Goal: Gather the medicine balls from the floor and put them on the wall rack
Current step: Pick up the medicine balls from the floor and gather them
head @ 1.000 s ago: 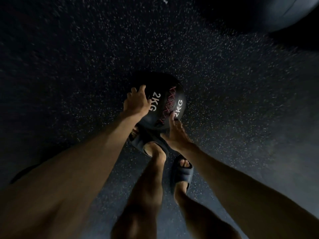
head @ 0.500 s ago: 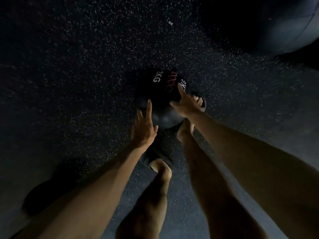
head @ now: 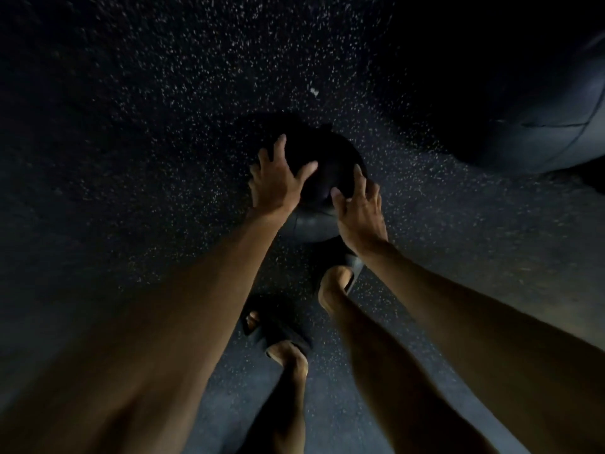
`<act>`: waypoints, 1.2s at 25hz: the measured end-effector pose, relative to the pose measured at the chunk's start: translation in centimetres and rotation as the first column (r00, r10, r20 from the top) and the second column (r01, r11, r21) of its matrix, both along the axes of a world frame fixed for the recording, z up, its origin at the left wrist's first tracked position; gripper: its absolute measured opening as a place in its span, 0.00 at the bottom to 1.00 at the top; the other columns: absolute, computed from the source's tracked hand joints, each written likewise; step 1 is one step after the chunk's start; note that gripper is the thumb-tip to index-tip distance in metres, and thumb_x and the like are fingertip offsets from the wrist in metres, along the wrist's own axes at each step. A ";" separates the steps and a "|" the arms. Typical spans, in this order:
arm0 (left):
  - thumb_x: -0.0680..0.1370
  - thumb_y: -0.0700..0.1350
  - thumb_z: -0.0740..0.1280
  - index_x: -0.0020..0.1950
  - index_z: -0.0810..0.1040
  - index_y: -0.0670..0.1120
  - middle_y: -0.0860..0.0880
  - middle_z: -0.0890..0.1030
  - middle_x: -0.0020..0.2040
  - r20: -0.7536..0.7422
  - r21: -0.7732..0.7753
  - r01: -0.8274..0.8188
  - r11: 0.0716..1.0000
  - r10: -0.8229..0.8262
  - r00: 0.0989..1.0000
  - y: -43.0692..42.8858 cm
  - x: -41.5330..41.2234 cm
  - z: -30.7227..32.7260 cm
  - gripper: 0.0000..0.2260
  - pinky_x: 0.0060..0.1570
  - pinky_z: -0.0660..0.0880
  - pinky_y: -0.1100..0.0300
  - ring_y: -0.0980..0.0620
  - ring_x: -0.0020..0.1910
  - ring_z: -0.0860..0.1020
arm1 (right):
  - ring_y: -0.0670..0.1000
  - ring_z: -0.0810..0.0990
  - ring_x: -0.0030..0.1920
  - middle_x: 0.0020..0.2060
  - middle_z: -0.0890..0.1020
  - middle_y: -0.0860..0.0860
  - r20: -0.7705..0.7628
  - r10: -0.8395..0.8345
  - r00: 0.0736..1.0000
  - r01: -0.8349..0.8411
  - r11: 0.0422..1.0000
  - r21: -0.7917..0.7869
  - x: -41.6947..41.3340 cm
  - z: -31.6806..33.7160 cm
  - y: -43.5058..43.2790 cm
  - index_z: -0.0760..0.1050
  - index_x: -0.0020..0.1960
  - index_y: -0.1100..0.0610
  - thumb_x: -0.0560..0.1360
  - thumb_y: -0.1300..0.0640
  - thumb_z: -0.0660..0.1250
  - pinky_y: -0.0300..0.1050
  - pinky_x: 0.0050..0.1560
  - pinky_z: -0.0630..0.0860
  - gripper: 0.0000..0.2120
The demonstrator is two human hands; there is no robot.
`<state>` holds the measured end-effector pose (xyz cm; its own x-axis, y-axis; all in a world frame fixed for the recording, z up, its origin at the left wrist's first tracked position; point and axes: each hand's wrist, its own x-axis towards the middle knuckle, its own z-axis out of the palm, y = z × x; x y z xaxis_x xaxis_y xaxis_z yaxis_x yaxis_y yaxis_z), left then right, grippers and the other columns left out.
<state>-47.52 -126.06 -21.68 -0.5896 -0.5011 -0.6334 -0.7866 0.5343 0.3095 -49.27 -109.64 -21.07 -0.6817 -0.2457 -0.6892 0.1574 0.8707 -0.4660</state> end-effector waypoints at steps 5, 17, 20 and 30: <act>0.79 0.59 0.64 0.78 0.60 0.46 0.39 0.67 0.72 -0.109 0.003 -0.064 0.998 0.064 0.992 0.3 -6.1 -0.3 0.31 0.68 0.68 0.43 0.39 0.70 0.68 | 0.63 0.63 0.74 0.77 0.58 0.60 0.104 0.028 0.994 -0.030 0.999 0.018 -4.1 -0.4 0.7 0.43 0.81 0.48 0.78 0.34 0.59 0.62 0.68 0.69 0.41; 0.76 0.66 0.64 0.81 0.43 0.58 0.33 0.57 0.76 -0.014 0.136 -0.084 0.987 0.086 0.996 0.3 -8.7 0.6 0.42 0.65 0.68 0.35 0.28 0.69 0.65 | 0.65 0.62 0.74 0.79 0.57 0.59 0.129 -0.097 0.987 0.093 0.995 0.034 -13.2 0.8 -2.3 0.60 0.78 0.53 0.81 0.45 0.61 0.59 0.70 0.67 0.29; 0.77 0.62 0.67 0.80 0.47 0.61 0.34 0.52 0.79 -0.005 0.078 0.037 0.996 -0.037 0.999 -0.1 -13.8 1.0 0.39 0.67 0.67 0.34 0.28 0.73 0.60 | 0.64 0.67 0.71 0.78 0.61 0.58 0.169 -0.175 0.970 0.183 0.983 -0.030 -11.3 0.6 -1.7 0.52 0.81 0.52 0.80 0.45 0.64 0.56 0.66 0.71 0.35; 0.78 0.43 0.70 0.80 0.56 0.49 0.42 0.56 0.80 -0.262 0.104 0.443 0.891 -0.405 0.876 -3.3 -22.1 0.9 0.35 0.77 0.59 0.50 0.43 0.79 0.56 | 0.58 0.82 0.52 0.61 0.78 0.57 0.313 -0.755 0.577 0.770 0.630 0.100 -15.8 -1.3 -4.6 0.68 0.69 0.55 0.79 0.43 0.65 0.58 0.47 0.84 0.25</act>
<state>-69.58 -129.38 -20.76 -0.8595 -0.0765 -0.5053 -0.3935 0.7300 0.5589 -65.04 -114.25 -22.39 -0.3948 0.2333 -0.8887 0.8883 0.3439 -0.3044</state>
